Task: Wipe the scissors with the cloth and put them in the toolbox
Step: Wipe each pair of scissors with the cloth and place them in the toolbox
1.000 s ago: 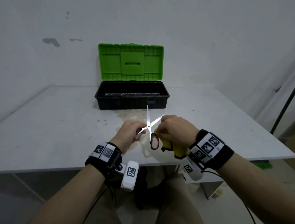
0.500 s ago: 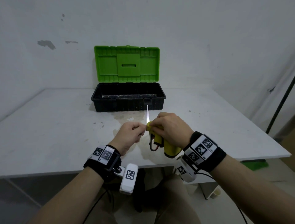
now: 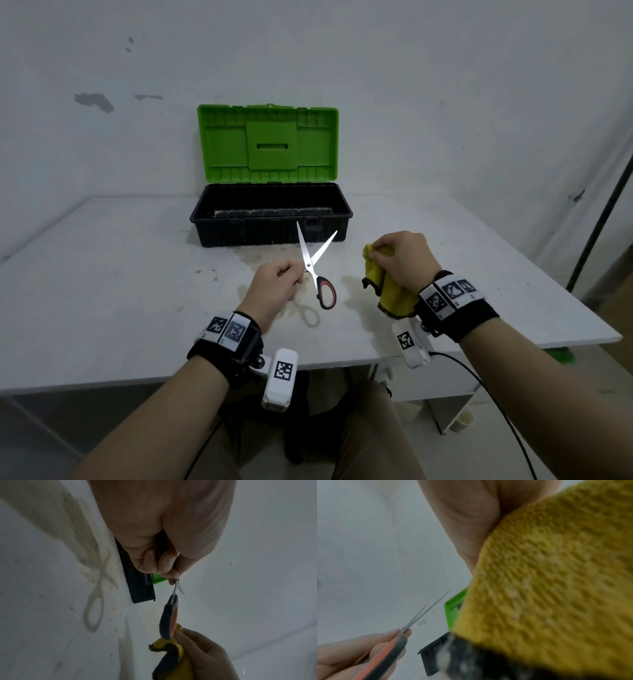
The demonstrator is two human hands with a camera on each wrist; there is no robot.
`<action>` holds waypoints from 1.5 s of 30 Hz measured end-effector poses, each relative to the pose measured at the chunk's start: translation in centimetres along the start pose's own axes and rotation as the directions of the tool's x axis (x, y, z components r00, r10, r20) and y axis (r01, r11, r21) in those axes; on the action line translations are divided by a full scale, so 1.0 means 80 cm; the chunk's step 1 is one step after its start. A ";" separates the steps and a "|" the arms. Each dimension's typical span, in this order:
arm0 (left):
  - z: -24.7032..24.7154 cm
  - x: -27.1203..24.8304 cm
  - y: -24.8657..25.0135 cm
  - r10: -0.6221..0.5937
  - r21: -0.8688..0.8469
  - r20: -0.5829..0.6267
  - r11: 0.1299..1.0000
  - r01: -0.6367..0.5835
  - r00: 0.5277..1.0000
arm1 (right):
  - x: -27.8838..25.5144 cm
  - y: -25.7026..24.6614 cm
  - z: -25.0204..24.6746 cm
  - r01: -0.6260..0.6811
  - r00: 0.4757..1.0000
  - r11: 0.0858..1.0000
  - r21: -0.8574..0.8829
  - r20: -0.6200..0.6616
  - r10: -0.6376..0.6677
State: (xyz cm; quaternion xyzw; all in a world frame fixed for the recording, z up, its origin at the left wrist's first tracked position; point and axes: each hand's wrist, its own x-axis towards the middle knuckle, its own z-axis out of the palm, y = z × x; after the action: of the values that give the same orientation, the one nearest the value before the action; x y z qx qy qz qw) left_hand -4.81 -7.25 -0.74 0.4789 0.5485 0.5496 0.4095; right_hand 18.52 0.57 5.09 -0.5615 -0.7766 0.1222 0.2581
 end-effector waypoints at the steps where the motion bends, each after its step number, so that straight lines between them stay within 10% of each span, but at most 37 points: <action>1: 0.002 0.003 0.001 0.000 -0.006 -0.005 1.000 0.000 1.000 | 0.005 0.005 0.002 -0.040 0.999 0.999 0.011 0.016 0.040; 8: 0.013 0.015 0.010 0.012 -0.008 0.003 1.000 -0.012 1.000 | 0.033 0.037 0.015 -0.232 0.963 0.971 0.049 0.151 0.223; 24: 0.021 0.013 0.013 -0.004 -0.031 0.004 1.000 0.004 1.000 | 0.032 0.055 0.016 -0.168 0.919 0.972 -0.166 0.330 0.216; 28: 0.022 0.010 0.022 0.010 -0.091 -0.006 0.996 -0.011 1.000 | 0.003 -0.003 -0.001 -0.072 0.973 0.992 0.105 0.227 0.047; 34: 0.020 0.001 0.037 0.063 -0.155 0.000 0.986 -0.062 0.998 | -0.034 -0.068 0.007 -0.102 0.900 0.841 0.532 0.409 -0.149; 45: -0.033 -0.011 0.036 0.098 0.006 -0.008 0.995 -0.098 0.995 | -0.027 -0.080 0.010 -0.077 0.948 0.782 0.618 0.289 -0.135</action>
State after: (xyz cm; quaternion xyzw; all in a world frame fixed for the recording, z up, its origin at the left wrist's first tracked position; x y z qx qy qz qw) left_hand -7.01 -8.84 2.25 0.5040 0.5276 0.5695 0.3786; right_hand 13.46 -3.55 6.92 -0.4053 -0.7325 0.4560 0.3021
